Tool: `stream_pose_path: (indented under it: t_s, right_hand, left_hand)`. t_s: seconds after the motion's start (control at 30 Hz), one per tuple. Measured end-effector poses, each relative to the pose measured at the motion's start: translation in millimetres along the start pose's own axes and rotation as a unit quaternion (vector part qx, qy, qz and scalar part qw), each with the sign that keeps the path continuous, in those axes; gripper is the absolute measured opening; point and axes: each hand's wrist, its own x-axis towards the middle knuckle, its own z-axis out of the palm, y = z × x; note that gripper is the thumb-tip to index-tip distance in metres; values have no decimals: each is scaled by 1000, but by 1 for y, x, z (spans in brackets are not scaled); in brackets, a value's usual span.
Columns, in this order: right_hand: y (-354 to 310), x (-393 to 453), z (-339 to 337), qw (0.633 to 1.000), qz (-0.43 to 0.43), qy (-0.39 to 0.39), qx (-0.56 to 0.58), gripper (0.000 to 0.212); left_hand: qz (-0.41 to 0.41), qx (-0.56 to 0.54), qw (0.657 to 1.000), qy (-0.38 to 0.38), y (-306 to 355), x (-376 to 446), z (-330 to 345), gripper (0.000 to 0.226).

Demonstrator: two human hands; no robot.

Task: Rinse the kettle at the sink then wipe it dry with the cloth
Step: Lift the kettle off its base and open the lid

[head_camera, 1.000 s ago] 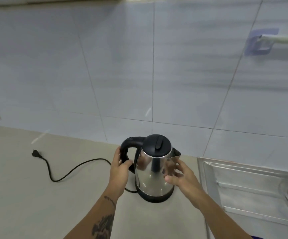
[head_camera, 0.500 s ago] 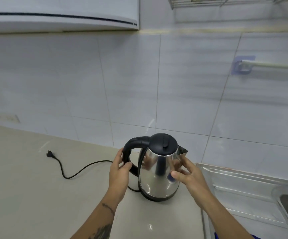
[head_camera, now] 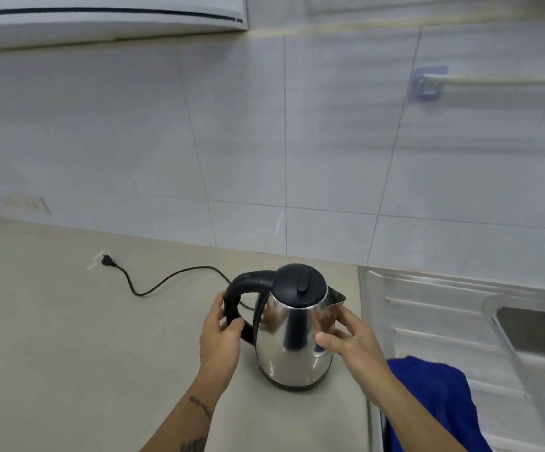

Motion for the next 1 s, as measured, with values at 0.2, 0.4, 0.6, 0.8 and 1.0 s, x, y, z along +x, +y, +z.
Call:
stream_pose_path:
  t_s: [0.2, 0.4, 0.6, 0.8, 1.0]
  right_hand:
    - [19, -24, 15, 999, 27, 7, -28, 42]
    - [13, -43, 33, 997, 20, 78, -12, 48]
    - [15, -57, 49, 990, 14, 132, -44, 49]
    - [17, -70, 60, 989, 0, 144, -32, 67]
    - [18, -68, 59, 990, -6, 133, -42, 70]
  left_hand:
    - [-11, 32, 999, -2, -26, -20, -20, 60]
    - [11, 31, 998, -49, -25, -18, -35, 54]
    - [267, 157, 951, -15, 3, -27, -25, 44]
    - [412, 317, 853, -45, 11, -31, -6, 44]
    - [383, 429, 817, -45, 23, -30, 12, 57]
